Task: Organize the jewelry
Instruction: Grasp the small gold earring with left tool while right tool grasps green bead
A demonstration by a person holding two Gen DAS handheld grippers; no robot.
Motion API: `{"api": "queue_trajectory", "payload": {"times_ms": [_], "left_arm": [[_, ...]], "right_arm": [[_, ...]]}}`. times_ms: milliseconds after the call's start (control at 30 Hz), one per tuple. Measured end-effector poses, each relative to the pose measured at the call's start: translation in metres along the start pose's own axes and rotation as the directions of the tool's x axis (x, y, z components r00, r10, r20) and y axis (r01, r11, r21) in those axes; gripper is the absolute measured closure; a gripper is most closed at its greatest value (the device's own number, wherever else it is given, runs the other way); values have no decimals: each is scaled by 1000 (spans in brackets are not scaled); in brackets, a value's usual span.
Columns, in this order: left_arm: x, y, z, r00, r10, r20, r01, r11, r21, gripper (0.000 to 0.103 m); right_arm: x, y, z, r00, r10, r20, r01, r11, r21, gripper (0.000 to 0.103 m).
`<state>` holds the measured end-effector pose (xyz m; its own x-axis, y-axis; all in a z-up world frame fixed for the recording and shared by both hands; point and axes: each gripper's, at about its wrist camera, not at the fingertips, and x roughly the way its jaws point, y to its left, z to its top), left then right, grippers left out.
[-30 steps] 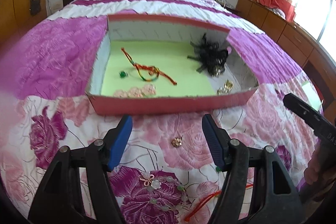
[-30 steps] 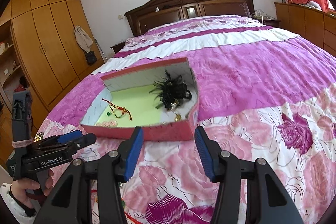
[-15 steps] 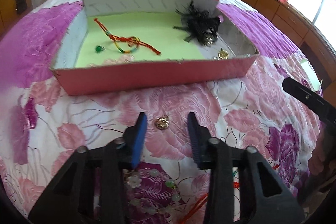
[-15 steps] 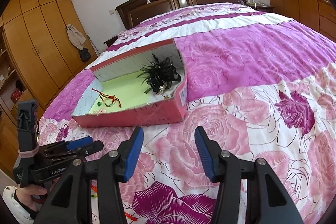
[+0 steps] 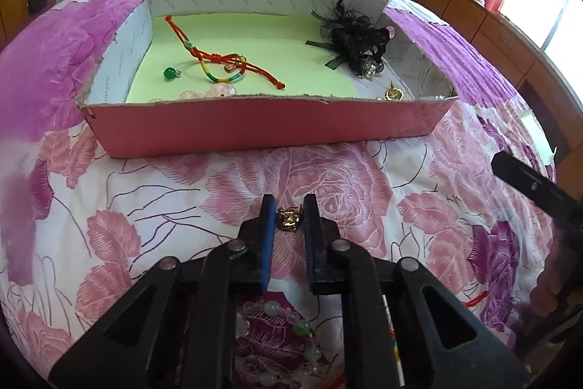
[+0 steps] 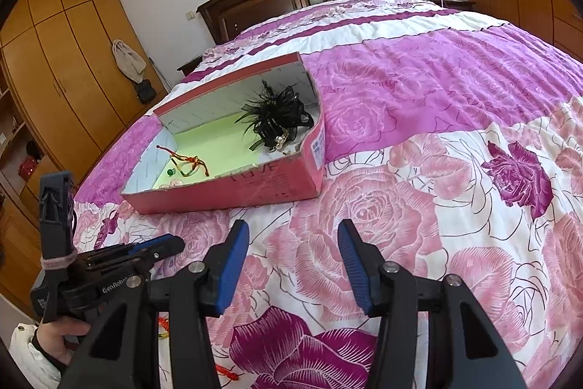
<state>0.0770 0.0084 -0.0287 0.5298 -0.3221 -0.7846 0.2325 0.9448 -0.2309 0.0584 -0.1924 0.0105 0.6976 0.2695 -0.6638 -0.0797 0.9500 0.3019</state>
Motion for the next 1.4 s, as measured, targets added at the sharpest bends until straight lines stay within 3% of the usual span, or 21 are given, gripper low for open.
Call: {"api": "queue_trajectory", "payload": {"times_ms": [600, 933, 1067, 1200, 1400], "left_arm": [[-40, 19, -4, 995, 41, 89, -38, 999, -27, 96], [-42, 28, -9, 995, 34, 96, -29, 998, -54, 96], [-40, 28, -10, 995, 32, 93, -27, 998, -56, 96], [-40, 27, -11, 995, 34, 91, -29, 998, -54, 96], [-43, 25, -10, 995, 35, 96, -30, 998, -55, 96]], "right_arm": [[16, 70, -26, 991, 51, -123, -71, 984, -160, 50], [44, 92, -43, 971, 36, -238, -93, 968, -233, 78], [51, 98, -47, 964, 39, -262, -109, 960, -257, 81], [56, 100, -49, 959, 52, -278, -127, 958, -259, 90], [52, 97, -47, 960, 87, -266, -151, 961, -231, 90]]}}
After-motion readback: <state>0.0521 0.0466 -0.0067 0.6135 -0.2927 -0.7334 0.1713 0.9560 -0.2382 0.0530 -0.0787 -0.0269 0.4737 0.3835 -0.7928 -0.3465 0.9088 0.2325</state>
